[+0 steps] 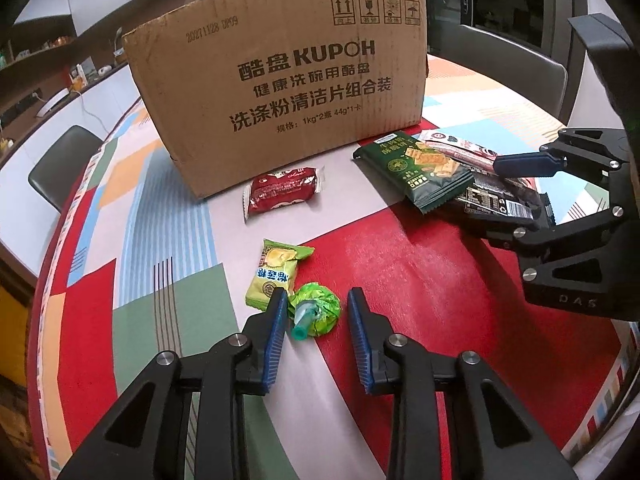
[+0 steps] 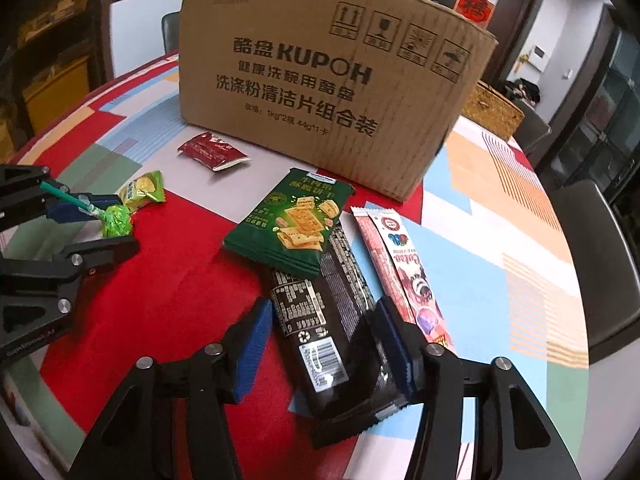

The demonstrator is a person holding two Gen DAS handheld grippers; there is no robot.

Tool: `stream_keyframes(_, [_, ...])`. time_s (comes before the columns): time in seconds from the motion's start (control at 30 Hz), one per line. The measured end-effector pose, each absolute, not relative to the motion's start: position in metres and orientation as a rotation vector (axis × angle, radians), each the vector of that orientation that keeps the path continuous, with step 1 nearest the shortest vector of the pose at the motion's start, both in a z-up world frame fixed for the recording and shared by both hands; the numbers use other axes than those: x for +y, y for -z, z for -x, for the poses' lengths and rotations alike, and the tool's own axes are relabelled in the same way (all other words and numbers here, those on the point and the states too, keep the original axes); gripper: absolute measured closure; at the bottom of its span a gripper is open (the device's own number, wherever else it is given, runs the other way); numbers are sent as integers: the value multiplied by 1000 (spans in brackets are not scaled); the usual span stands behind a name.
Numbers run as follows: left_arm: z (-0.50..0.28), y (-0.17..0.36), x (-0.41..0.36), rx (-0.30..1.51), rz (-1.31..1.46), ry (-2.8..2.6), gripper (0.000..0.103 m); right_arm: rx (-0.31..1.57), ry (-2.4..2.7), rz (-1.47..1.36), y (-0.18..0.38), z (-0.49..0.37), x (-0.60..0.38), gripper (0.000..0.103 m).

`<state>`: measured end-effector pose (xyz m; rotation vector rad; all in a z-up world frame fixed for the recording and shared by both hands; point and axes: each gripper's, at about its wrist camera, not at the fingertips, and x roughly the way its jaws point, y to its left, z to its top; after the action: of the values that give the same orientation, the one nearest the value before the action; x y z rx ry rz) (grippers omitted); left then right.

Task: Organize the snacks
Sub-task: 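Grasp the second green lollipop with the left gripper while the right grasps the dark chocolate bar, then carry both snacks over the box and open both grippers to drop them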

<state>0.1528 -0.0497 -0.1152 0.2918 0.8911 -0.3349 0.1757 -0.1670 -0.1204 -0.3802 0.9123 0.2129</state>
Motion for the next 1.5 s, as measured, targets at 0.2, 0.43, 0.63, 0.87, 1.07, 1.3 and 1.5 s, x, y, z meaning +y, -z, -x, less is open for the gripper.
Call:
stream_keyframes(0.2, [-157, 115, -54, 894, -277, 351, 72, 924, -244, 347, 122, -187, -171, 41])
stream_keyframes(0.43, [-165, 115, -60, 926, -219, 392, 77, 1002, -300, 193, 125, -204, -187, 41])
stream_keyframes(0.63, [-168, 115, -56, 945, -177, 399, 78, 1014, -292, 173, 125, -200, -183, 50])
stream_keyframes(0.87, [-162, 104, -54, 922, -166, 400, 78, 1033, -299, 151, 121, -188, -181, 52])
stream_keyframes(1.07, [-151, 89, -49, 893, -151, 400, 78, 1031, -314, 115, 111, -177, -180, 52])
stream_keyframes(1.3, [-133, 69, -45, 839, -149, 390, 78, 994, -331, 100, 92, -160, -176, 52])
stream_keyframes(1.5, [-121, 53, -46, 797, -152, 388, 78, 945, -328, 91, 73, -144, -177, 52])
